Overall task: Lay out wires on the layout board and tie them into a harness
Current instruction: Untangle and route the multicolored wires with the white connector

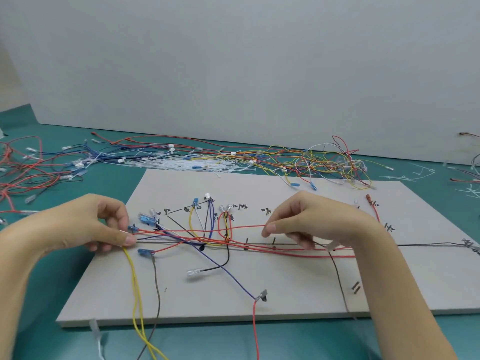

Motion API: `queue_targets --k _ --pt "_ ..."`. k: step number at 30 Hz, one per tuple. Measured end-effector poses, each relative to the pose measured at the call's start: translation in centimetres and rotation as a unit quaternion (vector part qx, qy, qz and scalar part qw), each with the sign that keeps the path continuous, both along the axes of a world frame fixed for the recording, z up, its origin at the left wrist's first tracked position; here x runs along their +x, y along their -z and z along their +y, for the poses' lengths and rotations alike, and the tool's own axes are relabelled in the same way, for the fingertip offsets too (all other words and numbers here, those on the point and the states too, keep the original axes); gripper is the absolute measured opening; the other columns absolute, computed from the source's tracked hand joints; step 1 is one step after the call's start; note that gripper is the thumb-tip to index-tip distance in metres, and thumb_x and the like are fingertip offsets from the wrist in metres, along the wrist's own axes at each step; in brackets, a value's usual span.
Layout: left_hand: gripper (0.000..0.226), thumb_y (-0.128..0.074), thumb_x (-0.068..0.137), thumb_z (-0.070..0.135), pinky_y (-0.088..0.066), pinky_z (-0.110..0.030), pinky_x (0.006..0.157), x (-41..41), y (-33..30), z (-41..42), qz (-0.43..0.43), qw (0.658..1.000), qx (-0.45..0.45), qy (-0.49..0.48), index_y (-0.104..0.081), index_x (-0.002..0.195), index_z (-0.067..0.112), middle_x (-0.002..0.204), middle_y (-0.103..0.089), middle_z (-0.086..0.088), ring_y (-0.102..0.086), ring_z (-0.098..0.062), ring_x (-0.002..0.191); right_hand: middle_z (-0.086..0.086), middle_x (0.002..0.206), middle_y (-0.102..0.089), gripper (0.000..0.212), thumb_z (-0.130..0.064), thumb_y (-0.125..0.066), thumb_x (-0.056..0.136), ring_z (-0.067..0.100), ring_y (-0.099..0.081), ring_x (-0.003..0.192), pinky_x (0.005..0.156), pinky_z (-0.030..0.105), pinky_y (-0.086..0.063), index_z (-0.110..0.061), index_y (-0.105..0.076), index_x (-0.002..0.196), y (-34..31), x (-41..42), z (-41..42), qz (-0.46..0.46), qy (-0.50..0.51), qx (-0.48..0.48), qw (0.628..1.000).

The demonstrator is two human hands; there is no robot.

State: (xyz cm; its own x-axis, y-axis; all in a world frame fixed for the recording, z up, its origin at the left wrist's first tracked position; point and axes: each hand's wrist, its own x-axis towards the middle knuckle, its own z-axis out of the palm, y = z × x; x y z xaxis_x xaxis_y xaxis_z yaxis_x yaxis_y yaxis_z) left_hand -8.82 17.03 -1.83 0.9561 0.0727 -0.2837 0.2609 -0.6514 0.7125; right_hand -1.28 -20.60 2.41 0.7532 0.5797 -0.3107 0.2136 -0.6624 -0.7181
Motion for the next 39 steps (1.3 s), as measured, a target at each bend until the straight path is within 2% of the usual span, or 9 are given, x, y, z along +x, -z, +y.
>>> queue_targets --k 5,11,20,27,32,33,35,37,39 --pt "0.076 -0.091 0.016 0.065 -0.048 -0.024 0.044 0.3 0.2 0.1 -0.044 0.999 -0.018 0.013 -0.074 0.072 0.016 0.059 -0.062 0.002 -0.054 -0.011 0.046 -0.005 0.053 -0.043 0.014 -0.028 -0.065 0.089 0.013 -0.038 0.043 0.041 0.016 -0.031 -0.022 -0.078 0.089 -0.6 0.4 -2.0 0.025 0.006 0.029 0.999" --pt "0.074 -0.089 0.021 0.068 -0.048 -0.017 0.053 0.7 0.7 0.0 -0.063 0.997 -0.027 0.035 -0.080 0.081 0.024 0.063 -0.066 0.002 -0.057 -0.007 0.052 -0.005 0.049 -0.046 0.013 -0.023 -0.064 0.091 0.010 -0.036 0.040 0.040 0.016 -0.031 -0.020 -0.077 0.092 -0.4 0.5 -2.2 0.027 -0.002 0.025 0.999" --pt "0.024 -0.093 0.052 0.022 -0.043 -0.021 0.051 0.8 0.3 -2.0 -0.113 0.990 0.032 0.074 -0.076 0.069 0.026 0.062 -0.065 0.001 -0.050 -0.009 0.050 -0.001 0.053 -0.057 0.004 -0.018 -0.065 0.090 0.012 -0.040 0.039 0.038 0.018 -0.032 -0.016 -0.068 0.089 0.2 0.8 -2.1 0.022 0.028 0.015 0.999" --pt "0.025 -0.093 0.050 0.040 -0.040 -0.024 0.059 0.9 0.4 -2.3 -0.133 0.986 0.037 0.097 -0.078 0.069 0.034 0.073 -0.067 -0.002 -0.048 -0.013 0.057 -0.002 0.054 -0.056 0.007 -0.021 -0.068 0.088 0.014 -0.041 0.043 0.040 0.020 -0.033 -0.016 -0.068 0.083 0.2 0.9 -2.3 0.023 0.029 0.007 0.999" --pt "0.061 -0.082 0.037 0.072 -0.040 -0.028 0.063 0.9 0.6 -1.8 -0.129 0.983 -0.022 0.126 -0.079 0.078 0.027 0.073 -0.063 -0.009 -0.048 -0.013 0.059 -0.004 0.052 -0.049 0.009 -0.018 -0.067 0.089 0.012 -0.037 0.044 0.042 0.020 -0.031 -0.016 -0.069 0.080 0.2 0.9 -2.3 0.023 0.017 -0.003 1.000" --pt "0.061 -0.082 0.040 0.071 -0.041 -0.029 0.064 0.8 0.6 -1.8 -0.125 0.982 -0.035 0.139 -0.079 0.078 0.024 0.075 -0.063 -0.007 -0.051 -0.015 0.061 -0.003 0.052 -0.049 0.009 -0.018 -0.067 0.088 0.012 -0.037 0.043 0.042 0.020 -0.031 -0.016 -0.069 0.080 0.2 0.9 -2.3 0.023 0.016 -0.007 1.000" --pt "0.041 -0.084 0.053 0.051 -0.045 -0.029 0.067 0.8 0.6 -1.9 -0.108 0.977 -0.057 0.173 -0.079 0.078 0.018 0.080 -0.066 -0.002 -0.061 -0.018 0.069 -0.002 0.053 -0.051 0.010 -0.019 -0.070 0.086 0.012 -0.038 0.044 0.042 0.020 -0.032 -0.016 -0.070 0.077 0.2 0.9 -2.3 0.020 0.017 -0.017 1.000" --pt "0.028 -0.075 0.063 0.037 -0.048 -0.027 0.070 0.7 0.5 -1.9 -0.082 0.973 -0.072 0.205 -0.079 0.077 0.013 0.081 -0.066 -0.002 -0.064 -0.021 0.075 -0.002 0.054 -0.053 0.010 -0.020 -0.071 0.085 0.012 -0.039 0.045 0.042 0.021 -0.033 -0.018 -0.071 0.075 0.3 0.8 -2.2 0.016 0.018 -0.025 0.999" --pt "0.040 -0.073 0.069 0.049 -0.049 -0.025 0.073 0.6 0.5 -1.8 -0.063 0.973 -0.072 0.209 -0.078 0.072 0.009 0.077 -0.065 -0.002 -0.063 -0.018 0.074 -0.001 0.055 -0.055 0.011 -0.021 -0.072 0.085 0.013 -0.040 0.046 0.042 0.021 -0.034 -0.017 -0.070 0.075 0.3 0.9 -2.2 0.014 0.024 -0.033 0.999"
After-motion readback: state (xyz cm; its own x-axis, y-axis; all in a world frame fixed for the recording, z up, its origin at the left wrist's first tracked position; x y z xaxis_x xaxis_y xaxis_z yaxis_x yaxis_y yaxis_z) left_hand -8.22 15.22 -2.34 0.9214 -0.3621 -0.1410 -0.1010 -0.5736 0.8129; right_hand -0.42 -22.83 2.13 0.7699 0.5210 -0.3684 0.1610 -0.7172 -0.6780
